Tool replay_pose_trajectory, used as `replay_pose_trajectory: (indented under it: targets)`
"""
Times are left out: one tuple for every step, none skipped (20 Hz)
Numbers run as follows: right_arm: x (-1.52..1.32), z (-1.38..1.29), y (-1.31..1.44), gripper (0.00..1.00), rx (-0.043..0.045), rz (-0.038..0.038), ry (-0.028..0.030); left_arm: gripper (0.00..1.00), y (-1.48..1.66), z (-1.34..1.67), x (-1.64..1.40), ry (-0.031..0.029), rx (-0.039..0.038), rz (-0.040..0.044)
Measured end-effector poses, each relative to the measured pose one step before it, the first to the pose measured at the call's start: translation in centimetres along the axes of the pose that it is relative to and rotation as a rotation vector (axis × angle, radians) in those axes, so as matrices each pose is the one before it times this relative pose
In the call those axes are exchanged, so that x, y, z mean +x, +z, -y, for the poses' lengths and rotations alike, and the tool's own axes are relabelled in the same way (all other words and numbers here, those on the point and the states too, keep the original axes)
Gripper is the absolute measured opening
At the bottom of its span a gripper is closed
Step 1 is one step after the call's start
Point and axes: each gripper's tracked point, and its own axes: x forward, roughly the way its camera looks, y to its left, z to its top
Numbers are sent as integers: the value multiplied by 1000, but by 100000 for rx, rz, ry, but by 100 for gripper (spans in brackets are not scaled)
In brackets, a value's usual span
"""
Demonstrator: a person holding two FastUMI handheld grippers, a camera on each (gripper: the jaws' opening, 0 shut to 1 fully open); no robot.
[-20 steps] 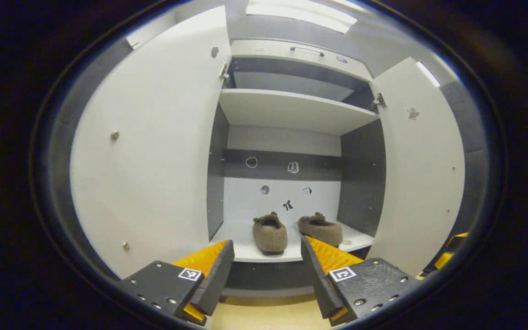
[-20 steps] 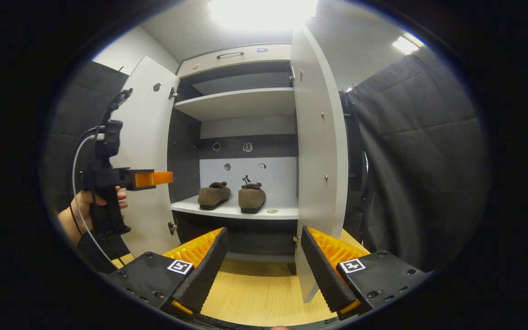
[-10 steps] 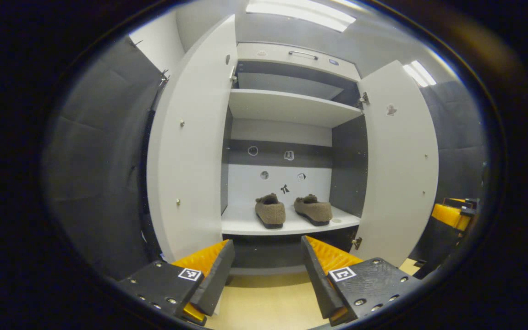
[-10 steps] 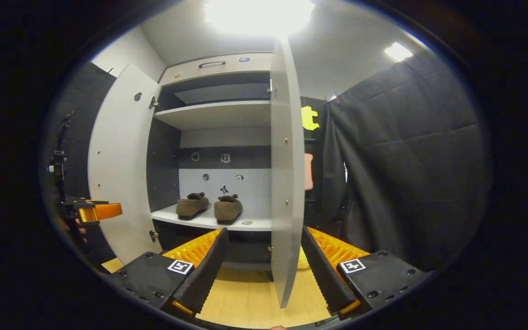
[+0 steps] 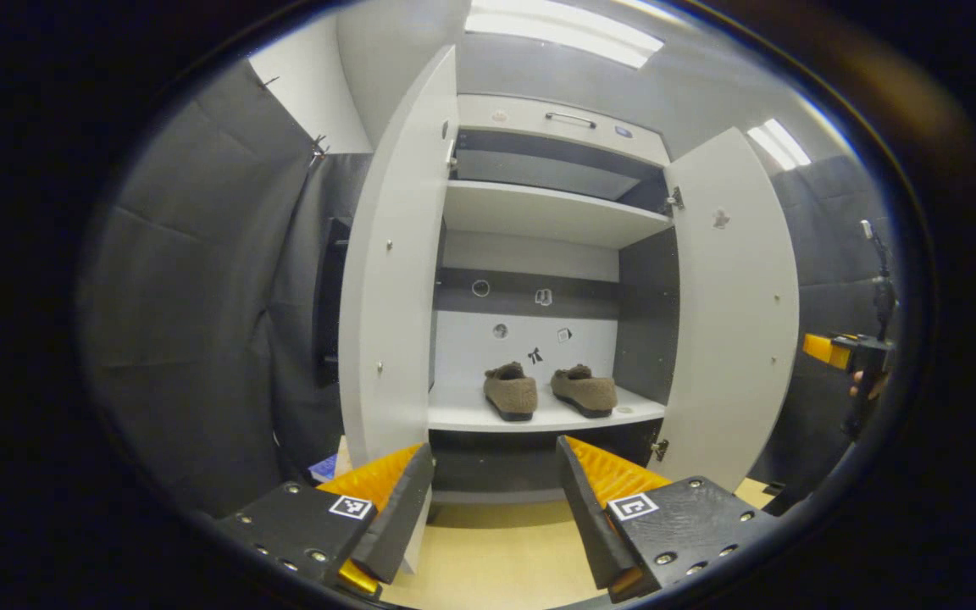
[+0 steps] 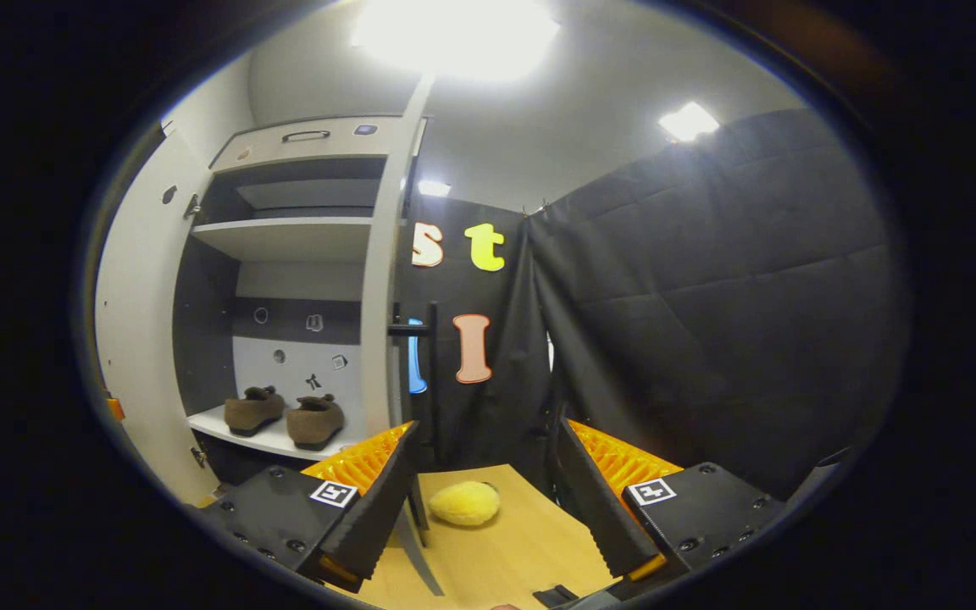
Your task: Grab one shoe with the right hand and put it into the shoe cabinet, grab the other shoe with the left hand and put it into the shoe cabinet; then close the right door with the right hand and the left door with the left hand.
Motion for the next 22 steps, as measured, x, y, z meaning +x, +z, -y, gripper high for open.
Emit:
replay_pose_trajectory:
  targets:
    - [568,569,60,96,-980,-138,-2780,87,82,-213,-167,495,436,71]
    - [592,328,-13,96,-839,-505,-2659,87,-120,-400,-126,869,41,44]
    - [733,300,-21,95,-588,-410,-2573,87,67,-379,-197,581,-478,65]
    - [590,213,-95,95,-415,-633,-2257,87,-47,-459,-324,927,-861,-146]
    - [450,24,-43,99,-352,-502,-1940,87,45,-648,-135,1113,-718,39]
    - [304,-95,-86,99,-211,-457,-1140,87,-19,-724,-246,1477,-485,-80]
    - [329,-343,-64,99,-283,-530,-275,84,-14,-799,-190,1583,-148,-59]
    - [201,-408,-58,95,-475,-673,119,84,20,-766,-235,1519,146,-47]
    - [-23,-269,-203,95,-710,-664,-176,87,50,-755,-225,1467,295,19]
    - [-85,29,67,99,-1128,198,-1718,87,99,-849,-271,1360,358,18]
    - [249,-178,132,92,-1271,1008,-965,87,24,-521,-230,1116,273,-59]
    - [-224,-276,34,96,-976,428,33,87,88,-439,-53,847,-5,-55]
    - [-265,-145,129,92,-290,234,603,87,-14,-640,-259,527,-203,-150]
    - [-94,-323,47,92,466,-567,1416,87,95,-626,-181,321,-210,-125]
    - [-65,-19,118,89,660,44,288,84,87,-439,37,341,-130,-55]
    - [-284,-56,7,89,253,-487,334,84,25,-457,43,250,-129,1]
    - [-223,-398,-10,93,250,143,204,87,42,-266,-15,118,-227,49]
    - [-252,-534,49,94,94,-51,546,87,6,-234,-55,-43,-307,-38]
    - [-321,-748,39,94,127,212,915,87,-31,-202,24,-160,-205,-108]
    - [-294,-722,58,93,88,30,1142,87,-43,-251,-133,-22,34,-212]
    - [-299,-499,96,93,-83,266,1315,87,-64,-255,-63,20,33,-253]
    - [-242,-501,94,93,-125,253,1151,87,-99,-55,-33,-10,-111,-348]
